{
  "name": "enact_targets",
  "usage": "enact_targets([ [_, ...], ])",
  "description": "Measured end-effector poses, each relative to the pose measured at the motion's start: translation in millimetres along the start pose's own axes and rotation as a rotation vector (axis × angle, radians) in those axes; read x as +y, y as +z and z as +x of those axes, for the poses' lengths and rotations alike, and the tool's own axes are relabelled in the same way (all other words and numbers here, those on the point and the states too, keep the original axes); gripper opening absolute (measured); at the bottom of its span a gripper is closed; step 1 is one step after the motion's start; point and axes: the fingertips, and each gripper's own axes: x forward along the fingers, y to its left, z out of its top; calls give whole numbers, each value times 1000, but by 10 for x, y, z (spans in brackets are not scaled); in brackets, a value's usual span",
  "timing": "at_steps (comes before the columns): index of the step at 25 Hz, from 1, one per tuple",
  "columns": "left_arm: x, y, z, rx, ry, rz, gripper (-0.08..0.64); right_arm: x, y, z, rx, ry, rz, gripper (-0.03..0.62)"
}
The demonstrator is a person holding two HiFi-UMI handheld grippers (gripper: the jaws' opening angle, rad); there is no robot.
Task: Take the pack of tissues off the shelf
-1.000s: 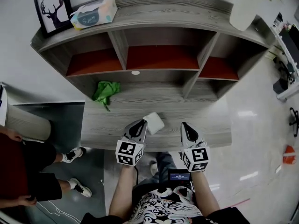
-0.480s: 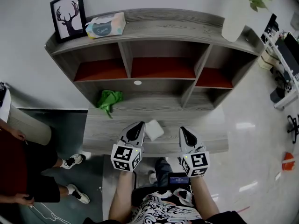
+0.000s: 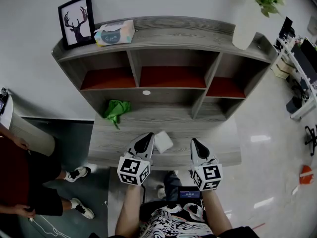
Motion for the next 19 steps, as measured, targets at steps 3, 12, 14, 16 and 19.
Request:
enact_targets([
  [3, -12, -39, 9, 12, -8, -11, 8, -23, -6, 6, 1, -1, 2, 5],
  [12, -56, -105, 11, 25, -18, -21, 8, -26, -47, -14, 9, 0, 6, 4],
  [14, -56, -107, 10, 25, -18, -24, 8, -27, -51, -15, 10, 0, 6, 5],
  [16, -51, -106, 14, 24, -16, -26, 8, -27, -49, -14, 9, 1, 7, 5],
  [19, -52, -107, 24, 28, -16, -24, 8, -36, -42, -16, 6, -1, 7, 4],
])
